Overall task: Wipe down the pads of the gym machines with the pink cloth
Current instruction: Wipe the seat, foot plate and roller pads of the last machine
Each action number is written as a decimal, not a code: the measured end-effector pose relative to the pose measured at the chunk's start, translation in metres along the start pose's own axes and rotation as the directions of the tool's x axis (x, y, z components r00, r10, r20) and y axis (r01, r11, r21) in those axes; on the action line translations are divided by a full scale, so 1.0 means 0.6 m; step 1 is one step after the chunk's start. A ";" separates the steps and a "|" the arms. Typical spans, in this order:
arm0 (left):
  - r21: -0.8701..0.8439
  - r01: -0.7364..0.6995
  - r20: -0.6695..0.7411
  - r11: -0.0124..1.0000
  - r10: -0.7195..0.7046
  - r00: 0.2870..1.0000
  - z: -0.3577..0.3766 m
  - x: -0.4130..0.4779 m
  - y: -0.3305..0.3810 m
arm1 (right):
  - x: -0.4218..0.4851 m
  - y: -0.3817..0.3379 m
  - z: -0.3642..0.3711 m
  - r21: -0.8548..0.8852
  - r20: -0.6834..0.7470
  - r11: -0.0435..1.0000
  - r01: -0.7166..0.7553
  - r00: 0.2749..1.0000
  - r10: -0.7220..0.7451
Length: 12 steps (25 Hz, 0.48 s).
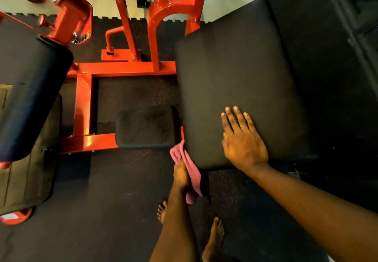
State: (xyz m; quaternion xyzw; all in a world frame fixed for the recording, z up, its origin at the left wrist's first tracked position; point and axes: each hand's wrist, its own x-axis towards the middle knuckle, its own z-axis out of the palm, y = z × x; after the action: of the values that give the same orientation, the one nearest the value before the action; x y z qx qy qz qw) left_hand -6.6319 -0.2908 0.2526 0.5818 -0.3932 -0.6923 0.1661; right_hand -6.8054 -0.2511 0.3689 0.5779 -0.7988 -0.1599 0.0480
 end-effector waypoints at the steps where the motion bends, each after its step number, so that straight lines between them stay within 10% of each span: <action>1: -0.012 -0.036 0.017 0.999 0.037 0.999 -0.003 -0.002 -0.015 | 0.000 0.000 0.000 0.006 0.000 1.000 -0.001 1.000 0.001; 5: -0.132 0.158 0.108 0.978 -0.145 0.984 0.004 0.067 0.056 | -0.001 -0.001 -0.001 -0.012 -0.002 1.000 -0.001 1.000 0.001; 12: 0.135 -0.368 -0.059 0.920 0.378 0.924 0.039 0.041 0.088 | 0.000 -0.001 -0.001 -0.024 0.002 1.000 -0.002 1.000 0.002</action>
State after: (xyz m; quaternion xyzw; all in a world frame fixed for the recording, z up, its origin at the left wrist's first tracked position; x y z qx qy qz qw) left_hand -6.6723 -0.3329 0.2751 0.5337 -0.5311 -0.5977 0.2756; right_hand -6.8045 -0.2517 0.3692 0.5765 -0.7973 -0.1701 0.0546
